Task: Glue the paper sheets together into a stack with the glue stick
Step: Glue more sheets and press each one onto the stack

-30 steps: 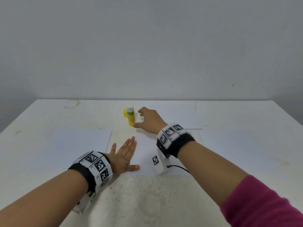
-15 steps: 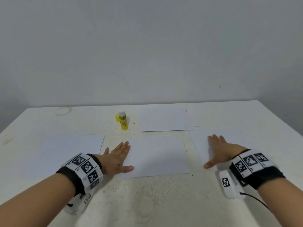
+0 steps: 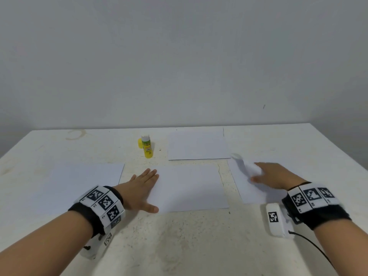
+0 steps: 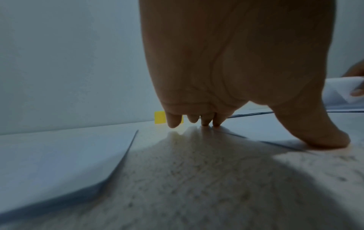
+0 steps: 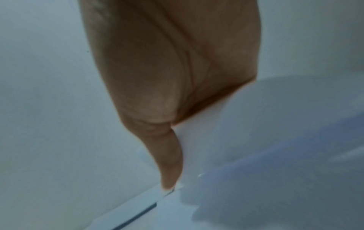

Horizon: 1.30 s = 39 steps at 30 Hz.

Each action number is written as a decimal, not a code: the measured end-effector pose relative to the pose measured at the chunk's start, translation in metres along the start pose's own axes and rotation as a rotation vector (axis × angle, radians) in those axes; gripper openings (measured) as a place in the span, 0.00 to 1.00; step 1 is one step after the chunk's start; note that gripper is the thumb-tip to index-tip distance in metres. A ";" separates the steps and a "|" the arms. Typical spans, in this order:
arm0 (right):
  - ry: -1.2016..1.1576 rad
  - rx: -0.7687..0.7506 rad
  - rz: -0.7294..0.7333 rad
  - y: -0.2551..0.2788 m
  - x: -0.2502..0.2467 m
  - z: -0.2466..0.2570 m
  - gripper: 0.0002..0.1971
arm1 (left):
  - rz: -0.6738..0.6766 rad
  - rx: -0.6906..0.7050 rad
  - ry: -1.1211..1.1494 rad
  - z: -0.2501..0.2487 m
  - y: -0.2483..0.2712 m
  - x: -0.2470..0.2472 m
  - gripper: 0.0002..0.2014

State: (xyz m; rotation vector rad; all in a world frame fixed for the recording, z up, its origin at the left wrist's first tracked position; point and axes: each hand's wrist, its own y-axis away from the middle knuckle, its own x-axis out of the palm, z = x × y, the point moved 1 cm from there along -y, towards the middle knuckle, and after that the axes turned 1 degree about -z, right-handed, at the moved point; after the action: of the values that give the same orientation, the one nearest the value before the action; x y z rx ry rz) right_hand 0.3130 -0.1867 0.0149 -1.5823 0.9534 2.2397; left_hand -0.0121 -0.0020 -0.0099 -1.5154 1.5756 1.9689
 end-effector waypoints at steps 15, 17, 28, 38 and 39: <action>-0.144 -0.182 0.034 0.025 0.060 0.175 0.26 | 0.053 -0.043 0.014 -0.006 -0.007 0.003 0.66; -0.161 -0.166 0.064 0.021 0.068 0.187 0.27 | 0.045 -0.060 0.011 -0.008 -0.006 0.003 0.58; -0.251 -0.032 0.069 0.010 0.086 0.212 0.29 | 0.062 -0.045 -0.011 -0.007 -0.008 0.002 0.69; -0.249 -0.028 0.081 0.013 0.087 0.214 0.30 | 0.064 0.000 0.004 -0.002 -0.011 0.004 0.81; -0.249 -0.025 0.084 0.013 0.088 0.214 0.30 | 0.062 0.005 0.007 -0.002 -0.011 0.004 0.81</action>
State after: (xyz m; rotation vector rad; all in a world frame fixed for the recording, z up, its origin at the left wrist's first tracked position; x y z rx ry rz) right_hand 0.1118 -0.0770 -0.0167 -1.2544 0.9399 2.4429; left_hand -0.0053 -0.0010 -0.0200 -1.4904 1.6473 1.9931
